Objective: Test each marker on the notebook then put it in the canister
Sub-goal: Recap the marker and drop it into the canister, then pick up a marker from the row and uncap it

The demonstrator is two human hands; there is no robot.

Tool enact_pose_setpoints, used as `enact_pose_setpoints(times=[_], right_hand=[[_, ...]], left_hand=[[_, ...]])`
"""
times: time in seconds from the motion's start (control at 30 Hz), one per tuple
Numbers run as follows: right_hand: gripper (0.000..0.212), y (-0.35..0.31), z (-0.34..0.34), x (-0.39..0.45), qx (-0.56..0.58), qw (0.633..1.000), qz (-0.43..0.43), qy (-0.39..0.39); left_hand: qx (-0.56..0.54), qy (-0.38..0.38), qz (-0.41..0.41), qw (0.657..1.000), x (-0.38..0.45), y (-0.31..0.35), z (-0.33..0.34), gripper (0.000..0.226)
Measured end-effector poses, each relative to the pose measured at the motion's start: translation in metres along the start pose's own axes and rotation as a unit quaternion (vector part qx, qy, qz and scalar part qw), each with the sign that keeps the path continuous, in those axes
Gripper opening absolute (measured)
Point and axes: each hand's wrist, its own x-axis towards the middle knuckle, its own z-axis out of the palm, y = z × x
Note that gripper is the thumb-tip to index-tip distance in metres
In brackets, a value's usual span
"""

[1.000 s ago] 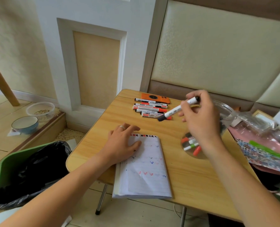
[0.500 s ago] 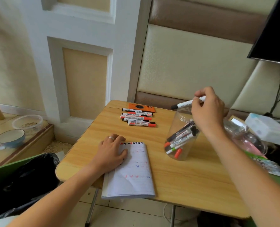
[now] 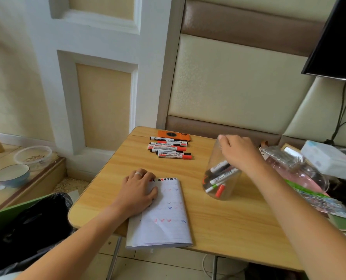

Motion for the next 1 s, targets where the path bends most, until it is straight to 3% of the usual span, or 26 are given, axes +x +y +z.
enact_pose_setpoints(times=[0.1,0.2,0.3,0.37,0.5,0.67,0.77,1.0], right_hand=[[0.044,0.001,0.002,-0.004,0.020,0.999,-0.010,0.041],[0.030,0.002,0.008,-0.003,0.050,0.991,-0.029,0.117],[0.016,-0.010,0.016,-0.004,0.045,0.963,-0.109,0.243],[0.010,-0.026,0.022,-0.008,0.041,0.944,-0.163,0.285],[0.010,-0.053,0.050,-0.003,0.051,0.946,-0.225,0.226],[0.017,-0.062,0.106,0.027,0.041,0.987,-0.143,0.057],[0.016,-0.058,0.130,0.045,0.017,0.994,-0.102,0.024],[0.032,-0.049,0.156,0.070,-0.059,0.991,-0.117,-0.002]], left_hand=[[0.016,0.005,0.002,1.000,0.001,0.000,0.001,0.075],[0.041,0.009,0.001,0.999,0.004,-0.001,0.001,0.075],[0.056,0.019,-0.009,0.998,0.012,-0.002,0.000,0.075],[0.065,0.022,-0.017,0.997,0.018,-0.003,0.001,0.075],[0.072,0.023,-0.034,0.997,0.028,-0.004,0.003,0.072],[0.061,0.015,-0.027,0.998,0.031,-0.005,0.007,0.062],[0.048,0.013,-0.020,0.999,0.031,-0.008,0.009,0.052],[0.032,0.030,-0.020,0.999,0.030,-0.008,0.010,0.065]])
